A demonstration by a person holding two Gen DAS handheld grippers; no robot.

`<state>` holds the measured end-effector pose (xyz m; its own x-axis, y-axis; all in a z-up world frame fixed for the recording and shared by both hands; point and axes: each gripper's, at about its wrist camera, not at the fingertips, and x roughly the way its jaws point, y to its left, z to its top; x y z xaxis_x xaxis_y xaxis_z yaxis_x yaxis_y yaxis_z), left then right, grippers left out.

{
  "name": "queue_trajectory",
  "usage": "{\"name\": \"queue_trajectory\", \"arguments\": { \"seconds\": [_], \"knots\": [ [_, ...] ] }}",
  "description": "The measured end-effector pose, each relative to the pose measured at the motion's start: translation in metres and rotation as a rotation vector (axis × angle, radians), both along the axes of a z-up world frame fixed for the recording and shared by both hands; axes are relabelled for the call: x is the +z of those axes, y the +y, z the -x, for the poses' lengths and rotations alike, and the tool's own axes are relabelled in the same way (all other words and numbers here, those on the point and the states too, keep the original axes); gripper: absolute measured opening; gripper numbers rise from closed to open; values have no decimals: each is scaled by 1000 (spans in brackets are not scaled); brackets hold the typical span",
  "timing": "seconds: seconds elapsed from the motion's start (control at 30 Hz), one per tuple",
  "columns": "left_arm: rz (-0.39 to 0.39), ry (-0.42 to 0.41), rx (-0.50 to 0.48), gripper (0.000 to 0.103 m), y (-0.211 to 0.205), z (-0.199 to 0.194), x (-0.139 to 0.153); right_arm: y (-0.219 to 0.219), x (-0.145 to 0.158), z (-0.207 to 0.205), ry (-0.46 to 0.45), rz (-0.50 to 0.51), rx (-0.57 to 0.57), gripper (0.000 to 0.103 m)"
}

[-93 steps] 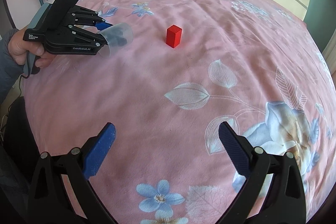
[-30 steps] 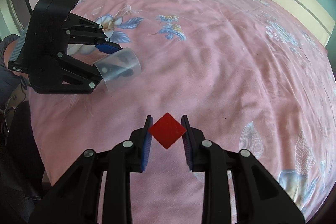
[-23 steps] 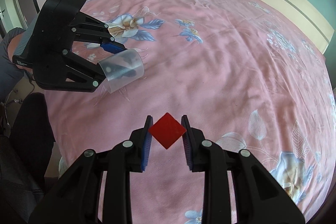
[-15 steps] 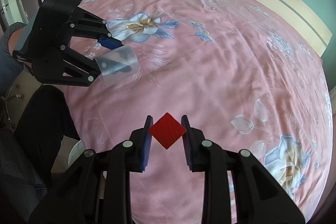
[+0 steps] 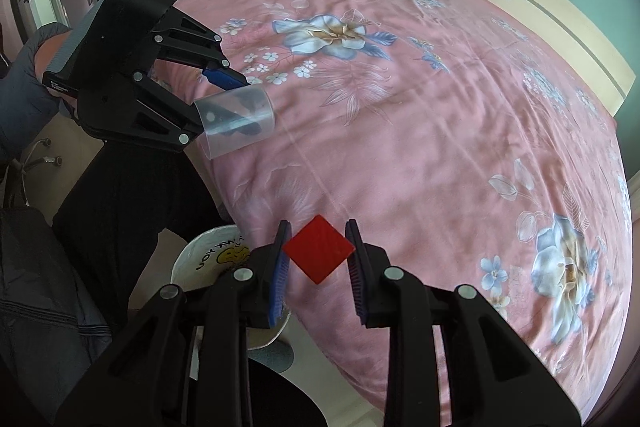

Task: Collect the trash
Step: 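Carry the clear cup and red cube with both tools over the trash bin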

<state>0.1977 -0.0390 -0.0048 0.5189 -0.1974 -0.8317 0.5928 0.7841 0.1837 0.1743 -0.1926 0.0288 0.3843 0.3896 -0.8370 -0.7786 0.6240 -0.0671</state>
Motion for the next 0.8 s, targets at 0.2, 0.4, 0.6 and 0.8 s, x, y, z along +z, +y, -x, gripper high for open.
{"name": "queue_trajectory", "arguments": {
  "seconds": [0.2, 0.4, 0.6, 0.8],
  "knots": [
    [-5, 18, -16, 31, 0, 32, -13, 7, -15, 35, 27, -9, 19, 28],
    [-6, 44, -20, 31, 1, 58, -28, 17, -32, 57, 58, -12, 17, 28],
    [-7, 79, -21, 31, 4, 73, -48, 28, -58, 76, 106, -15, 25, 28],
    [-15, 110, -24, 31, 6, 84, -68, 35, -81, 87, 153, -23, 21, 28]
  ]
}}
